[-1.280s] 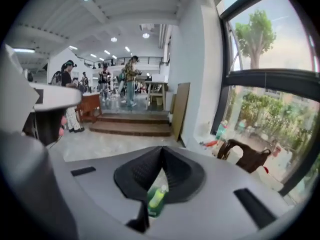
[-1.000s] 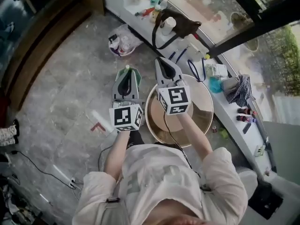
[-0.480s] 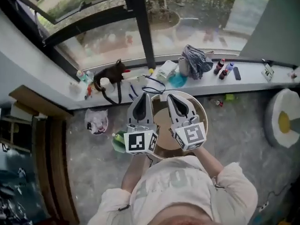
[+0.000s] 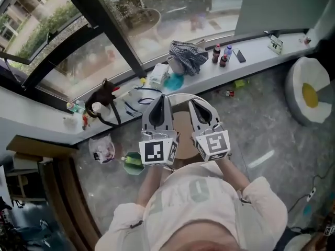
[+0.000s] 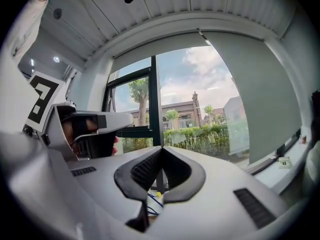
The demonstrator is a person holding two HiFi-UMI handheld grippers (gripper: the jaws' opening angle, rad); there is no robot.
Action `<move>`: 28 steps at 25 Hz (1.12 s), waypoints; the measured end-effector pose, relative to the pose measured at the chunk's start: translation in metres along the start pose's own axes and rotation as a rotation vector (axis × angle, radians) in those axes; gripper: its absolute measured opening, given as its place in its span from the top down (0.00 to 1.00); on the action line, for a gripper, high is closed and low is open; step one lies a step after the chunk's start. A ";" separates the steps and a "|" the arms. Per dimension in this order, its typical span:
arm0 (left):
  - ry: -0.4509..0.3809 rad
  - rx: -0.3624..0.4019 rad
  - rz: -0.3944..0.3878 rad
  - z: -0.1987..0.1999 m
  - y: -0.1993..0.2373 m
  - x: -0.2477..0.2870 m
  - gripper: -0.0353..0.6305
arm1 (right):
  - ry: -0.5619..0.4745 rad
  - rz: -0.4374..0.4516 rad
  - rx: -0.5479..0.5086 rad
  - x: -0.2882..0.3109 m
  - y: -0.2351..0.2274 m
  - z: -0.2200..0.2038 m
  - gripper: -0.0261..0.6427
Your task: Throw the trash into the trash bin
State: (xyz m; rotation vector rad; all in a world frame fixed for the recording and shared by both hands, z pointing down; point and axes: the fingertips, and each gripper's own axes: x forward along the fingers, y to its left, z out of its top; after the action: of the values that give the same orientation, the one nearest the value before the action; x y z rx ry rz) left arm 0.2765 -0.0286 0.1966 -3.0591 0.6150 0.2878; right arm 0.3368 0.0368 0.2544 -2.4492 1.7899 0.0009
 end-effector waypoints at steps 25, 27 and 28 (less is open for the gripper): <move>0.032 -0.002 0.093 -0.004 0.010 -0.040 0.93 | 0.030 0.081 -0.035 -0.008 0.035 -0.003 0.94; 0.032 -0.008 0.092 -0.005 0.009 -0.042 0.93 | 0.030 0.084 -0.034 -0.010 0.037 -0.004 0.94; 0.033 -0.011 0.091 -0.005 0.009 -0.042 0.93 | 0.029 0.085 -0.034 -0.011 0.038 -0.003 0.94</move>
State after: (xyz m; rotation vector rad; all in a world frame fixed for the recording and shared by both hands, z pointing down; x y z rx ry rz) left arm 0.2357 -0.0209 0.2090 -3.0566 0.7581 0.2435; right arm 0.2968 0.0350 0.2547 -2.4055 1.9205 0.0037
